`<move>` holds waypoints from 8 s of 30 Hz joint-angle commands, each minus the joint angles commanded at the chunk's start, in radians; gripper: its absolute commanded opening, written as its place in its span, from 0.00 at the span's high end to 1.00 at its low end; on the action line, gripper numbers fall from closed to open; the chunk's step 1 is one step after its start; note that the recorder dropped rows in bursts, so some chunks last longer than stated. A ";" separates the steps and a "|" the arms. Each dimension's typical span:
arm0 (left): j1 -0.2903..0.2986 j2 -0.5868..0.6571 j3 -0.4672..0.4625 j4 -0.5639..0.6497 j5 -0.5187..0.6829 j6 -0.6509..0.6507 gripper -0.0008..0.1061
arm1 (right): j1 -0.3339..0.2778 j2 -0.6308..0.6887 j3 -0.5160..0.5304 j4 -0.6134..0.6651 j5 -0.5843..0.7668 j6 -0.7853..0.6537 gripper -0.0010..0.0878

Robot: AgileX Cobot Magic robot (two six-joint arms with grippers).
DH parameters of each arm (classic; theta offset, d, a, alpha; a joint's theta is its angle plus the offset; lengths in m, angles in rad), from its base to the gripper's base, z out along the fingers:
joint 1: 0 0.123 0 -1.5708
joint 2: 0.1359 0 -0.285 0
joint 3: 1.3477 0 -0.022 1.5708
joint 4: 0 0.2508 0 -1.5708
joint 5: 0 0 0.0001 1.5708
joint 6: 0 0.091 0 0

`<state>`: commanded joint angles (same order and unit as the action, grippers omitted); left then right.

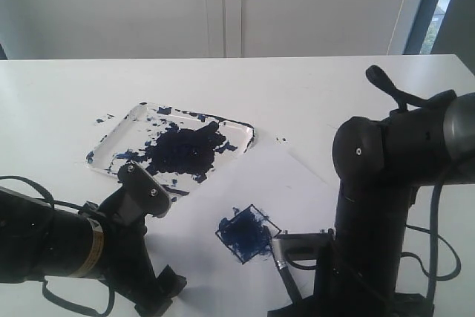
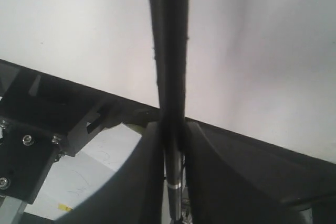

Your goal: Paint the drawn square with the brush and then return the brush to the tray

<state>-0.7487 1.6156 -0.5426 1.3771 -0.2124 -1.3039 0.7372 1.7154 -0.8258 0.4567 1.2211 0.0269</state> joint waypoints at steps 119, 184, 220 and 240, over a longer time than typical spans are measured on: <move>0.000 0.000 0.000 0.018 0.002 -0.004 0.01 | -0.041 0.053 0.034 0.179 -0.190 -0.130 0.99; 0.000 0.000 0.000 0.018 0.004 0.002 0.01 | -0.041 -0.166 0.119 0.181 -0.436 -0.216 0.99; 0.000 -0.112 -0.065 -0.005 0.005 -0.005 0.01 | -0.041 -0.130 0.117 -1.069 -0.750 0.433 0.99; 0.000 -0.479 -0.099 -0.016 0.344 -0.005 0.01 | -0.041 0.095 0.007 -1.163 -1.041 0.526 0.99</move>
<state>-0.7487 1.1368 -0.6415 1.3613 0.1315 -1.3091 0.6967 1.8102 -0.8189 -0.7067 0.1805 0.5532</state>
